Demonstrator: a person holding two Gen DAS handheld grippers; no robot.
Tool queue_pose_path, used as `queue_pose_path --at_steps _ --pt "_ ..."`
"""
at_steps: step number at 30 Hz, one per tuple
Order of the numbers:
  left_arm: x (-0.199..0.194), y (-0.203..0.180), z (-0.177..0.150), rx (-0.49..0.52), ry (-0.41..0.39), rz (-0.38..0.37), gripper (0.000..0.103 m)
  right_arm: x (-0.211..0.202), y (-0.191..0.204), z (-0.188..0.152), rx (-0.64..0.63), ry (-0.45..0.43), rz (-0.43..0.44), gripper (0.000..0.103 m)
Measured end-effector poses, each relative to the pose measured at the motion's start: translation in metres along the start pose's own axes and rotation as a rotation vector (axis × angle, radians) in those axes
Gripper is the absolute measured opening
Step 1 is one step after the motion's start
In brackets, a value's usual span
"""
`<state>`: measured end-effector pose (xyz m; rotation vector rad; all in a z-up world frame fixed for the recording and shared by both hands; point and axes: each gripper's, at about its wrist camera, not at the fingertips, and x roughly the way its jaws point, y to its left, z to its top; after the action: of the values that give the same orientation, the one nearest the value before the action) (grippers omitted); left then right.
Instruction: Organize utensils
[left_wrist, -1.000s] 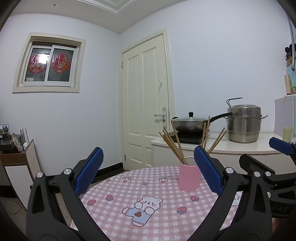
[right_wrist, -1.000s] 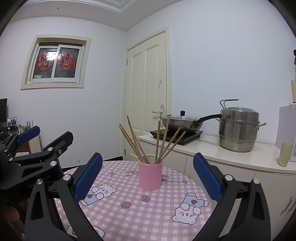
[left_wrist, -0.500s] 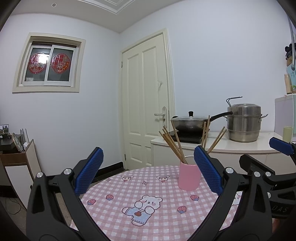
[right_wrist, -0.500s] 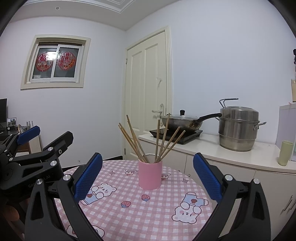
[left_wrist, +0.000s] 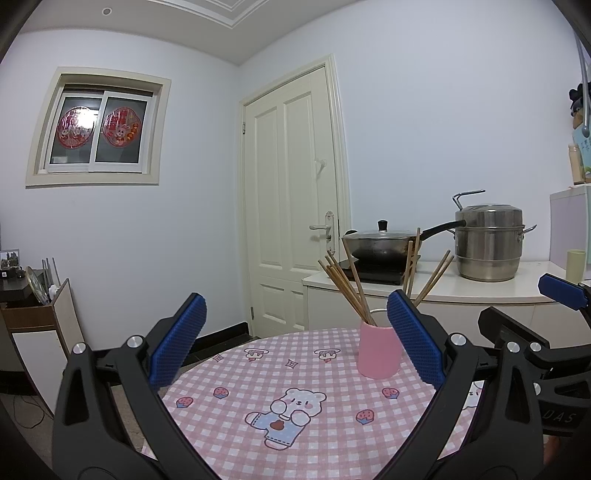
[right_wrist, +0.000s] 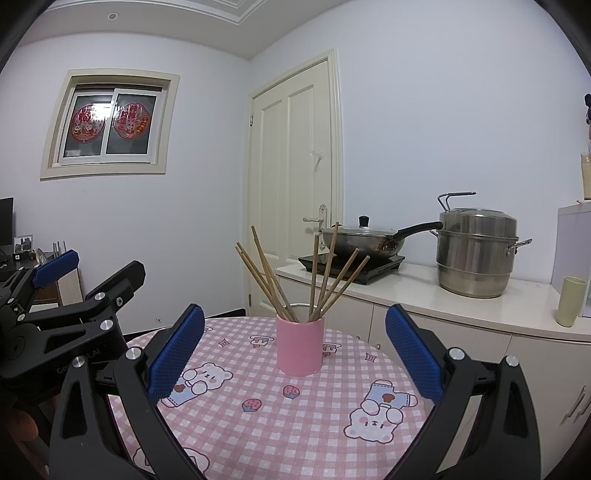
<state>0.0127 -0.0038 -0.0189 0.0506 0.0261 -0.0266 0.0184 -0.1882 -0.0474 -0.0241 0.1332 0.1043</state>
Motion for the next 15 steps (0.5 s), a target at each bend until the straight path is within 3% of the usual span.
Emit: queue_pose_path --at_steps 15 --pt "0.0009 -0.0004 -0.0015 -0.001 0.003 0.0 0.097 -0.0001 -0.0001 -0.0005 0.003 0.002 0.002 0.095"
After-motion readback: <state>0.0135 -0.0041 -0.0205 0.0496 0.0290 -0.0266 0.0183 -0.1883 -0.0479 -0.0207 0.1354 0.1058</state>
